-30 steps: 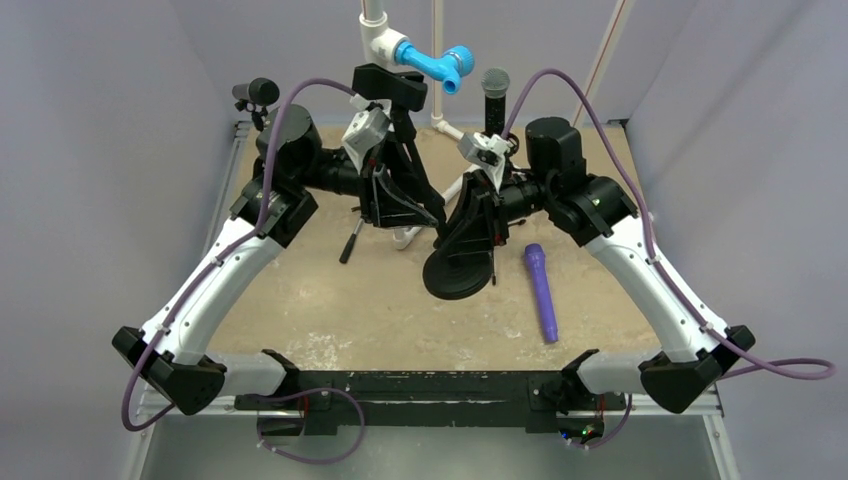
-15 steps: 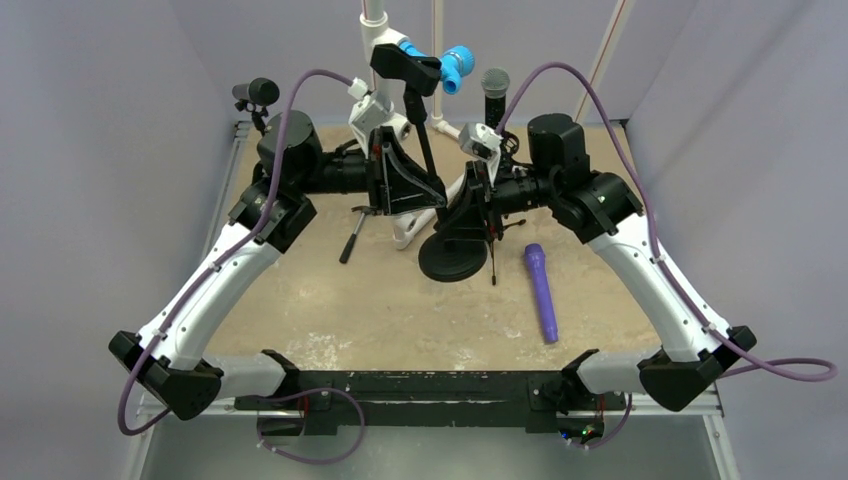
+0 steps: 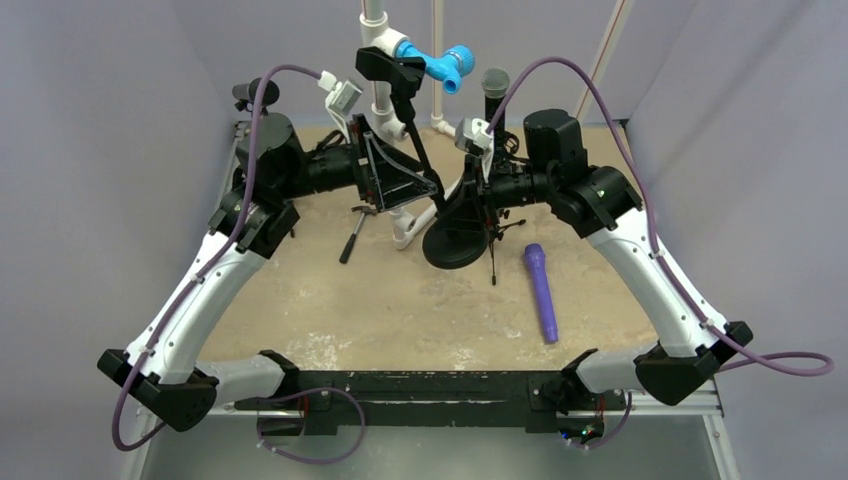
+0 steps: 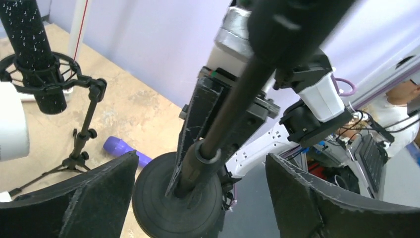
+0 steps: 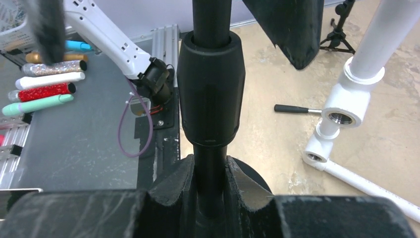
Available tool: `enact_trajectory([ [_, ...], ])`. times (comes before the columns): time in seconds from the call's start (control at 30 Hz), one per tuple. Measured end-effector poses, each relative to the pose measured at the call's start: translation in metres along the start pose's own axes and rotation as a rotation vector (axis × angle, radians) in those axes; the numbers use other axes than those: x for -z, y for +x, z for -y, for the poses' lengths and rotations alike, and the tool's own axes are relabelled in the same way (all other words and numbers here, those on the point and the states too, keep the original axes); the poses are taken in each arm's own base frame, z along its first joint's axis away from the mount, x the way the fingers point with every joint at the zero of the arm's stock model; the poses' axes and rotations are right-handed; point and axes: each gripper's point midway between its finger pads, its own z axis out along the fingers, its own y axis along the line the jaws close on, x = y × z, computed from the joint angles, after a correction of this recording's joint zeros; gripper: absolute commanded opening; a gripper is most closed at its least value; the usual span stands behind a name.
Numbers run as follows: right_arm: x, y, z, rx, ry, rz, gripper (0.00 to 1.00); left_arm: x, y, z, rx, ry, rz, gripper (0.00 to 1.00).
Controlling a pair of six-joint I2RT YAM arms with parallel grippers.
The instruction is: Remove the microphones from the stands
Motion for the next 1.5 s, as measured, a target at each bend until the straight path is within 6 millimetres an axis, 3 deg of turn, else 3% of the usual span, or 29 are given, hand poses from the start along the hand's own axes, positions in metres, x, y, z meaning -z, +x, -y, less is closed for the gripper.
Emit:
enact_trajectory([
  [0.3, -0.001, -0.001, -0.032, -0.035, -0.199, 0.033, 0.0, 0.015, 0.006, 0.033, -0.308, 0.199, -0.054, 1.0],
  [0.37, -0.003, 0.002, -0.039, -0.068, -0.255, 0.04, 0.0, 0.014, 0.009, 0.036, -0.352, 0.252, -0.073, 0.94],
  [0.53, -0.008, 0.013, -0.046, -0.171, -0.347, 0.04, 0.0, 0.003, 0.019, 0.033, -0.389, 0.341, -0.115, 0.66],
  [0.6, -0.008, 0.013, -0.048, -0.193, -0.363, 0.039, 0.0, -0.001, 0.024, 0.031, -0.382, 0.359, -0.132, 0.49],
  [0.7, -0.007, 0.009, -0.049, -0.186, -0.375, 0.054, 0.0, -0.003, 0.031, 0.031, -0.379, 0.382, -0.147, 0.39],
  [0.77, -0.007, 0.008, -0.048, -0.183, -0.378, 0.057, 0.0, -0.003, 0.034, 0.031, -0.379, 0.39, -0.15, 0.23],
  [0.83, -0.006, 0.008, -0.049, -0.182, -0.381, 0.057, 0.0, -0.005, 0.034, 0.029, -0.382, 0.39, -0.144, 0.01],
  [0.87, -0.007, 0.008, -0.049, -0.18, -0.378, 0.056, 0.0, -0.005, 0.035, 0.03, -0.374, 0.392, -0.148, 0.0],
  [1.03, -0.007, 0.01, -0.042, -0.144, -0.333, 0.051, 0.0, -0.008, 0.032, 0.025, -0.327, 0.344, -0.129, 0.0],
  [1.33, 0.001, 0.006, -0.009, -0.052, -0.068, -0.001, 0.0, -0.02, 0.013, 0.001, -0.085, 0.077, -0.033, 0.02],
  [1.43, 0.006, 0.003, -0.005, -0.026, -0.027, -0.013, 0.0, -0.023, 0.008, 0.001, -0.011, 0.047, -0.021, 0.3],
  [1.5, 0.008, 0.002, -0.003, -0.013, -0.009, -0.021, 0.0, -0.025, 0.006, 0.002, 0.021, 0.04, -0.018, 0.55],
])
